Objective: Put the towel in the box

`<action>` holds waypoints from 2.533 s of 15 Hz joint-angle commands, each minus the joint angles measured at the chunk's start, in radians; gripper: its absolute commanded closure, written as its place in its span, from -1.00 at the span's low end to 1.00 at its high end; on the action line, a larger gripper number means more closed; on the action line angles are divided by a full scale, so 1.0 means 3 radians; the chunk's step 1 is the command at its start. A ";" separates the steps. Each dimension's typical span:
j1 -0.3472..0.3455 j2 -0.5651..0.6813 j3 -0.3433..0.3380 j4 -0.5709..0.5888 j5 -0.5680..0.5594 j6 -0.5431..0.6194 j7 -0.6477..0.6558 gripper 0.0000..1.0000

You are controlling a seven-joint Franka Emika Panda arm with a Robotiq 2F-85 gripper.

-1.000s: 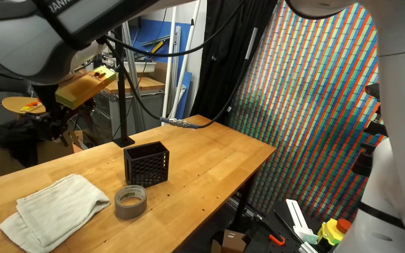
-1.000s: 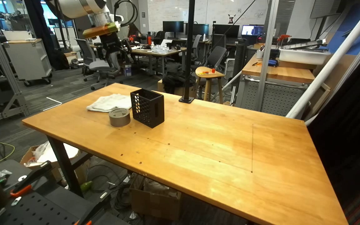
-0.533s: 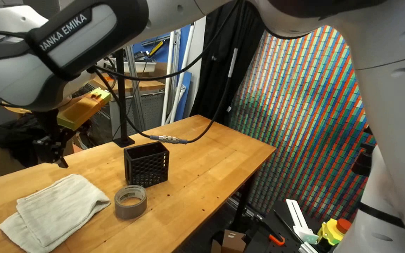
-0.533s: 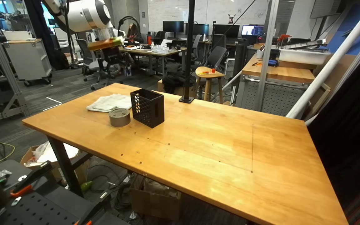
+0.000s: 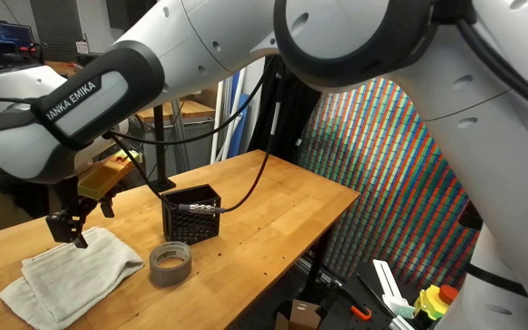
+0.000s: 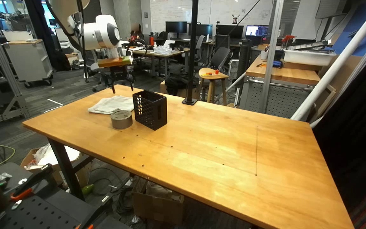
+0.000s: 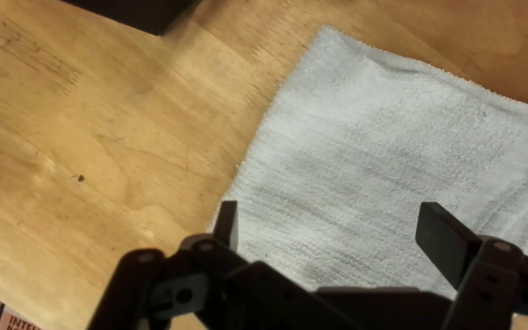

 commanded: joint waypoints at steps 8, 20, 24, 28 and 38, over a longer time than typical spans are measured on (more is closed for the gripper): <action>0.0162 0.0842 -0.0102 0.1200 0.0232 -0.0382 -0.0362 -1.00; 0.0265 0.1425 -0.0079 0.1847 0.0352 -0.0790 -0.0521 -0.50; 0.0300 0.1443 -0.0102 0.1989 0.0376 -0.0966 -0.0551 0.00; 0.0256 0.1366 -0.0039 0.1951 0.0263 -0.1113 -0.0576 0.63; 0.0215 0.0868 -0.0079 0.1877 0.0199 -0.1586 -0.0507 0.95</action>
